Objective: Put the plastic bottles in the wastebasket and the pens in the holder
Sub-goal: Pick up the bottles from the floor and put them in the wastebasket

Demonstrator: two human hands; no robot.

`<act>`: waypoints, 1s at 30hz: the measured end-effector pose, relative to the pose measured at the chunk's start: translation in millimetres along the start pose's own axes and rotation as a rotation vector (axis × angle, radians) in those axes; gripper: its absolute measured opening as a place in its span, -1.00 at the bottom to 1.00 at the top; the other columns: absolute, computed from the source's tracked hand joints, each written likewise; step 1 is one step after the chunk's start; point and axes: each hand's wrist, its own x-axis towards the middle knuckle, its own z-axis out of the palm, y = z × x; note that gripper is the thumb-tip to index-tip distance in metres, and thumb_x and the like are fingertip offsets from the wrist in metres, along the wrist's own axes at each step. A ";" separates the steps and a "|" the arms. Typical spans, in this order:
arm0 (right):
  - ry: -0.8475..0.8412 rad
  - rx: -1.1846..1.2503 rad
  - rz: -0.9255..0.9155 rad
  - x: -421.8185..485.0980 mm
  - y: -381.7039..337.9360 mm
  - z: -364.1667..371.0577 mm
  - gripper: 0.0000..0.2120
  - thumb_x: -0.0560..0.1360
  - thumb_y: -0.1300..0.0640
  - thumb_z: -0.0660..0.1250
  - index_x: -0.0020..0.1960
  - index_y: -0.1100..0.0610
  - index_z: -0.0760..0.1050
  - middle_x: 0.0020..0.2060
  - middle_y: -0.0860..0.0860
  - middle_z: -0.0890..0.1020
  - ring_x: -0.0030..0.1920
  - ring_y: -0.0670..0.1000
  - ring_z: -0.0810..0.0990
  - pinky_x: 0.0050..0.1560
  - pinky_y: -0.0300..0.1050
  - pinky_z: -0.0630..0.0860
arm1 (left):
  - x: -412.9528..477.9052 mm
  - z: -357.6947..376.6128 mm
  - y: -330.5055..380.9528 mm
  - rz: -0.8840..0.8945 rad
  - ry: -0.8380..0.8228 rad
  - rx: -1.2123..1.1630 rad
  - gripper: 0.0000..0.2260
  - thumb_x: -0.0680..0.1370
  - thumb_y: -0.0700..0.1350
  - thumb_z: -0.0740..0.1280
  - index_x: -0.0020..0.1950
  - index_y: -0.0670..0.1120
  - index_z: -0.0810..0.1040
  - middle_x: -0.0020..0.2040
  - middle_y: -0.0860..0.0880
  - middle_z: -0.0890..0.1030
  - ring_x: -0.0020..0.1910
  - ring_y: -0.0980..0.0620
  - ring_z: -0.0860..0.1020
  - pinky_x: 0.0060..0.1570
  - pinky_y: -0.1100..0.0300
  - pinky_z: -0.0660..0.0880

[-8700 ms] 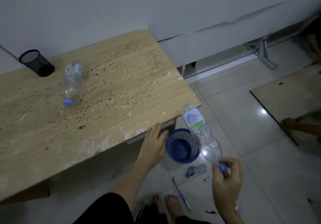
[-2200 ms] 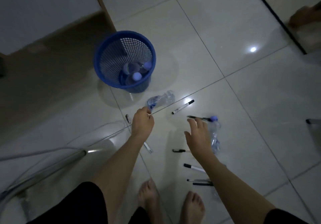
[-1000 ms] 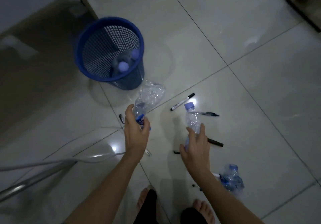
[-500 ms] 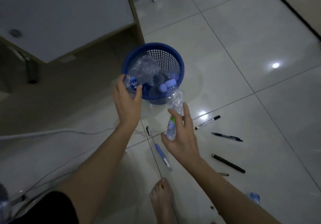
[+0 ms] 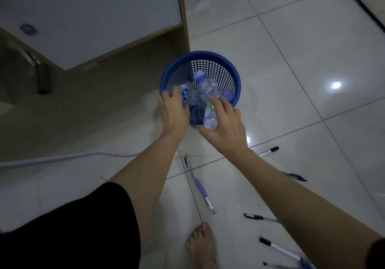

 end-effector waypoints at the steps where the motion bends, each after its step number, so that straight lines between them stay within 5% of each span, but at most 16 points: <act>1: 0.004 -0.005 0.006 1.5 0.5 0.8 -0.28 0.32 0.00 0.45 0.42 -0.01 0.26 0.34 0.08 0.42 0.08 0.21 0.45 -0.05 0.07 0.54 | 0.0 1.1 -1.6 -0.004 -0.024 0.034 -0.55 0.49 -0.18 0.35 0.37 -0.08 0.37 0.25 -0.23 0.45 0.30 -0.18 0.34 0.19 -0.04 0.45; 5: -0.015 -0.035 0.024 5.8 -0.9 0.1 -0.31 0.33 0.00 0.45 0.40 0.06 0.30 0.16 0.12 0.53 0.02 0.20 0.47 -0.04 0.06 0.50 | -3.8 3.6 -7.0 0.029 -0.112 0.262 -0.41 0.47 0.02 0.38 0.46 0.02 0.28 0.41 -0.15 0.35 0.41 -0.17 0.25 0.30 -0.05 0.28; 9: 0.050 -0.061 -0.005 15.6 -5.8 -6.2 -0.41 0.33 0.05 0.46 0.31 0.16 0.39 0.07 0.17 0.59 -0.03 0.20 0.50 -0.04 0.07 0.47 | -11.4 5.6 -10.3 -0.135 -0.102 0.006 -0.28 0.47 -0.05 0.42 0.53 -0.06 0.12 0.56 -0.24 0.01 0.53 -0.23 0.09 0.46 -0.08 0.21; 12: 0.084 -0.102 -0.017 29.1 -7.1 -6.2 -0.46 0.35 0.04 0.43 0.27 0.20 0.41 0.07 0.19 0.60 -0.03 0.21 0.51 -0.03 0.10 0.49 | -18.7 8.2 -6.7 -0.222 -0.061 -0.305 -0.34 0.46 -0.13 0.44 0.48 -0.11 0.22 0.38 -0.24 0.30 0.24 -0.16 0.47 0.18 0.15 0.45; 14: 0.048 -0.147 0.022 40.5 -6.7 -2.2 -0.44 0.39 -0.02 0.40 0.31 0.16 0.37 0.09 0.18 0.57 -0.01 0.21 0.49 0.01 0.07 0.47 | -20.8 10.4 -7.3 -0.242 -0.057 -0.386 -0.40 0.45 -0.14 0.45 0.43 -0.12 0.31 0.30 -0.22 0.39 0.17 -0.13 0.51 0.14 0.20 0.45; 16: 0.027 -0.211 0.006 51.0 -6.3 4.7 -0.45 0.41 -0.03 0.36 0.33 0.15 0.34 0.10 0.18 0.56 0.01 0.22 0.49 0.03 0.05 0.43 | -19.1 12.4 -10.8 -0.322 -0.075 -0.541 -0.44 0.46 -0.19 0.44 0.42 -0.12 0.35 0.29 -0.20 0.47 0.20 -0.15 0.53 0.20 0.04 0.53; 18: 0.011 -0.256 -0.039 59.9 -6.0 11.5 -0.43 0.42 -0.02 0.37 0.35 0.15 0.32 0.12 0.20 0.55 0.04 0.23 0.48 0.05 0.05 0.43 | -16.6 13.0 -14.6 -0.468 -0.095 -0.717 -0.44 0.49 -0.28 0.39 0.46 -0.08 0.33 0.31 -0.17 0.51 0.20 -0.18 0.55 0.02 -0.13 0.62; 21: -0.037 -0.288 -0.073 71.5 -1.7 21.9 -0.36 0.40 -0.01 0.41 0.39 0.13 0.28 0.19 0.21 0.49 0.14 0.25 0.44 0.15 0.10 0.42 | -13.0 14.1 -16.4 -0.564 -0.061 -0.787 -0.44 0.50 -0.32 0.37 0.47 -0.07 0.34 0.33 -0.14 0.50 0.18 -0.17 0.56 -0.13 -0.13 0.65; 30: -0.251 -0.455 -0.117 82.5 18.1 41.7 -0.34 0.37 -0.15 0.42 0.38 0.01 0.29 0.29 0.11 0.46 0.31 0.22 0.34 0.39 0.22 0.21 | -7.1 23.4 -18.9 -0.619 -0.002 -0.803 -0.42 0.46 -0.37 0.37 0.45 -0.05 0.37 0.34 -0.12 0.52 0.20 -0.19 0.57 0.04 -0.20 0.61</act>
